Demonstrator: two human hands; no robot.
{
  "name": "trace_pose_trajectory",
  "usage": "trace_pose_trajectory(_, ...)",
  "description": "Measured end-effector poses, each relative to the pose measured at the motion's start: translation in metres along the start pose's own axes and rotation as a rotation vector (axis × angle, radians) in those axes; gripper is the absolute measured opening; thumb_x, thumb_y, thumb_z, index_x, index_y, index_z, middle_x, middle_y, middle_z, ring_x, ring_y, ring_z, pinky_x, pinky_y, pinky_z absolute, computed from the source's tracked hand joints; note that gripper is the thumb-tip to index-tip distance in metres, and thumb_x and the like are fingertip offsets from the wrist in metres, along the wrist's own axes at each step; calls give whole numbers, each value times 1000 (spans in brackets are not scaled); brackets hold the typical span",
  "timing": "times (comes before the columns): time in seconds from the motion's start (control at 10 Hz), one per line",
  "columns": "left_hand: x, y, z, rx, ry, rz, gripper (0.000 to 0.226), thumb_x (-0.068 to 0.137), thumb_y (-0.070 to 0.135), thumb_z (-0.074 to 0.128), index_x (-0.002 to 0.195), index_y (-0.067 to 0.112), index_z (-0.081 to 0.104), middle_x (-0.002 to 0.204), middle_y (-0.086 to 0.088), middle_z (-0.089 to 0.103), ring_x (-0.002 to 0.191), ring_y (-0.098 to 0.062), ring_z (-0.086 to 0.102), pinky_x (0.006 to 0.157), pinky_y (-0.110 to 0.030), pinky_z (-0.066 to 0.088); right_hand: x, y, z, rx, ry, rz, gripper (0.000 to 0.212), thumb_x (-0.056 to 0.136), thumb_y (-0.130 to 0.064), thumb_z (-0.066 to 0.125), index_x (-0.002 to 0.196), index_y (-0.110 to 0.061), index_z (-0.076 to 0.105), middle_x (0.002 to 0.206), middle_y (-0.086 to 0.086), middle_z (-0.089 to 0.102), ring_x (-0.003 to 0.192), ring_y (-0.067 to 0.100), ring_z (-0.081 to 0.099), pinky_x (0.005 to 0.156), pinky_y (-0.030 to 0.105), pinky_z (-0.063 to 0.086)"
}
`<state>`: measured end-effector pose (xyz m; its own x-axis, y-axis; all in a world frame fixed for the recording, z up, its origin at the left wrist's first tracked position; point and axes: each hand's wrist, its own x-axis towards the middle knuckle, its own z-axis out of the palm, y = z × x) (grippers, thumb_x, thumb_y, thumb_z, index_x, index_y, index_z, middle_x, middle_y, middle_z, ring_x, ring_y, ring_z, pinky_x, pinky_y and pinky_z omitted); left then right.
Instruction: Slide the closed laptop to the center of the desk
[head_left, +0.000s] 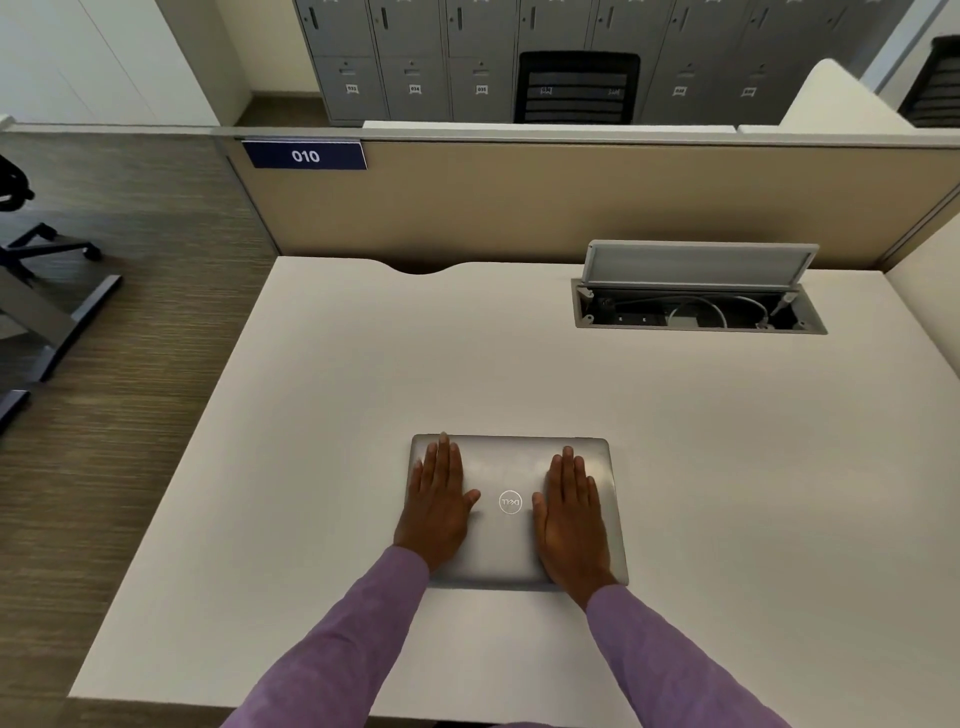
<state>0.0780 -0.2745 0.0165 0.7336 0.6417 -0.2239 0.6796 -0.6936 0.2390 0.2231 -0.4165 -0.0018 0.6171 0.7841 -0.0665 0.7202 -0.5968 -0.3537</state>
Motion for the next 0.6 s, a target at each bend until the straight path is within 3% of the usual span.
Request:
trace_pose_trajectory(0.2, 1, 21, 5, -27, 27, 29, 70, 105, 38, 27, 156, 3, -6, 165, -14, -15, 154, -31, -10, 126, -44, -1, 1, -12, 4, -8, -25, -54, 62, 106, -29, 33, 157, -3, 11, 167, 14, 3, 155, 29, 4, 126, 42, 8)
trace_pose_trajectory(0.6, -3, 36, 10, -28, 78, 46, 68, 105, 40, 21, 156, 4, -7, 165, -14, -15, 153, -30, -15, 125, -41, -7, 1, -12, 4, -38, -1, -97, 63, 106, -36, 23, 158, -6, 3, 167, 12, -6, 155, 25, -6, 126, 39, 3)
